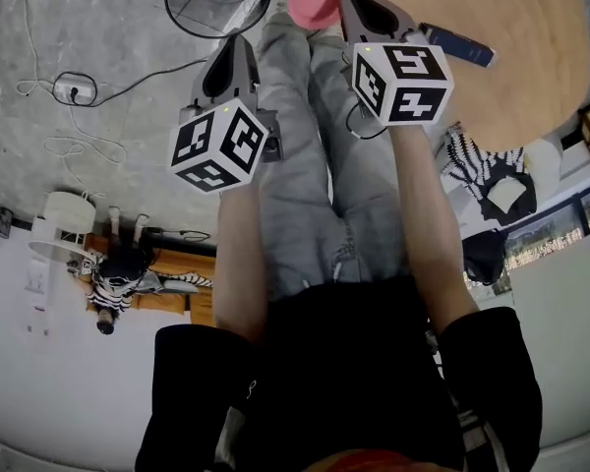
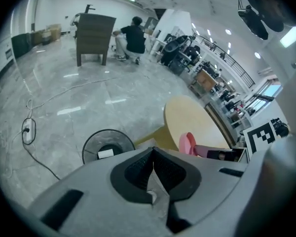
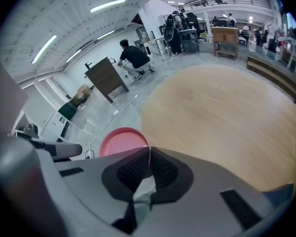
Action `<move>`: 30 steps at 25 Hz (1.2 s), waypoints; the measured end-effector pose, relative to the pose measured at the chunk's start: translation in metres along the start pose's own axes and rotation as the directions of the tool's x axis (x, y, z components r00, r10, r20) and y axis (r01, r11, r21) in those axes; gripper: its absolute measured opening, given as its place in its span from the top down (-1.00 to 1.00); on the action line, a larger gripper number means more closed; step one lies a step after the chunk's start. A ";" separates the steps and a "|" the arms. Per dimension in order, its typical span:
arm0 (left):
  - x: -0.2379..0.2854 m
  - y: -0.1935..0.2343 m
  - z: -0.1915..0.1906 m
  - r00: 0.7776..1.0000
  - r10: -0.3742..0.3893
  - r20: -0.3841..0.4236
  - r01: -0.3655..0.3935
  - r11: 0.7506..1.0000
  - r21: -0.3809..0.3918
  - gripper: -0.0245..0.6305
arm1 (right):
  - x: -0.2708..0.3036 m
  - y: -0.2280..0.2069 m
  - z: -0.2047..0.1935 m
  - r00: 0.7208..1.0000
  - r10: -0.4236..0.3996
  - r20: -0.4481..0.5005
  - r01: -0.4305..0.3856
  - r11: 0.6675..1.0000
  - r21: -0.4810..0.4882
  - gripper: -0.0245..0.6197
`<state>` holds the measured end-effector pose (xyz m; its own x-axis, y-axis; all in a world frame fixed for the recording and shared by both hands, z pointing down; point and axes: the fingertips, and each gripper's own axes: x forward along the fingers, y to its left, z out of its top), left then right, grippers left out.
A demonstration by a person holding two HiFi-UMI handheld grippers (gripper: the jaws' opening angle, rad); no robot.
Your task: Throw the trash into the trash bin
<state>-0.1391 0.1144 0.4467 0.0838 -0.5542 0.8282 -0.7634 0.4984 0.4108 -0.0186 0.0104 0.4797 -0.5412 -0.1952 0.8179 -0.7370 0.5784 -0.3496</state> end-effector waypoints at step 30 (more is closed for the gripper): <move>0.023 0.168 -0.092 0.984 0.178 0.028 -0.157 0.924 -0.350 0.90 | 0.200 0.080 -0.107 0.953 0.139 -0.269 -0.194 0.963 -0.189 0.88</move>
<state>-0.2069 0.2465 0.5696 -0.0713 -0.4754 0.8769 -0.4941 0.7805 0.3830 -0.1423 0.1028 0.6639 -0.5096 0.1072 0.8537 -0.5282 0.7443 -0.4087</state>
